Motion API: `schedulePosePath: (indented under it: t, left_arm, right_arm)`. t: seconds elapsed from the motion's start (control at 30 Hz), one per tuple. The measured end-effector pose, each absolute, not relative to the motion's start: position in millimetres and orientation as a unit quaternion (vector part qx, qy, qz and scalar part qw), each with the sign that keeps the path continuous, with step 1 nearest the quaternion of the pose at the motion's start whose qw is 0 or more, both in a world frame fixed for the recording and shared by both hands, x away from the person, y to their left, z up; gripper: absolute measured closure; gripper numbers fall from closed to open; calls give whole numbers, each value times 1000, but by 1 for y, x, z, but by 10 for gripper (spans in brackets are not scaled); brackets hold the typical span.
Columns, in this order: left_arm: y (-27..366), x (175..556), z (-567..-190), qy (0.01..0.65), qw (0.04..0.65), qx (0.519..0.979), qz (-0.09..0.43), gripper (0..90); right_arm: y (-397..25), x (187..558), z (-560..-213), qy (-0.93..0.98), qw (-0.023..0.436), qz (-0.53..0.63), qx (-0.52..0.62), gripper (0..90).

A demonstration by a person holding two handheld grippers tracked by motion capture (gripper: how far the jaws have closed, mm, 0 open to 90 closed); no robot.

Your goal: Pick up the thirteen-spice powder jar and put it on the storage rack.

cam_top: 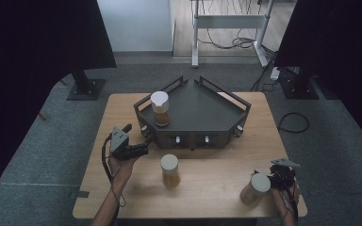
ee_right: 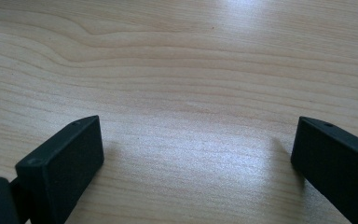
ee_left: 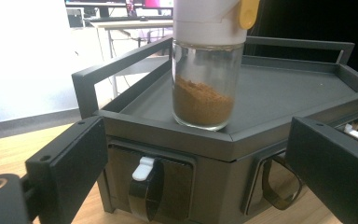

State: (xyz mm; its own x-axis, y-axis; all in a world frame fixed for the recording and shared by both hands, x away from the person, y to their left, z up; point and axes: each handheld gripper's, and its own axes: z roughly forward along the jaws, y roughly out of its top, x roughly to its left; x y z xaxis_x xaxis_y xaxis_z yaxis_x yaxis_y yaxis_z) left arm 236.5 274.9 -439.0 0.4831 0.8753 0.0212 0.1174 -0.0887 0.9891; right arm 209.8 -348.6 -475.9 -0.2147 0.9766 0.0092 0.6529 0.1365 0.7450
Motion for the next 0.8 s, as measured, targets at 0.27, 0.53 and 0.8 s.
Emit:
schedulePosePath:
  t: [0.27,0.53,0.8]
  left_arm:
    - [275,233,-441,379,555,658,341,56]
    - [278,232,-443,385,553,656,339,56]
    - [280,229,-446,391,554,653,338,56]
  right_arm:
    - [-349,210,-476,710,252,321,574,19]
    - [-349,210,-476,710,252,321,574,19]
    - [-349,210,-476,710,252,321,574,19]
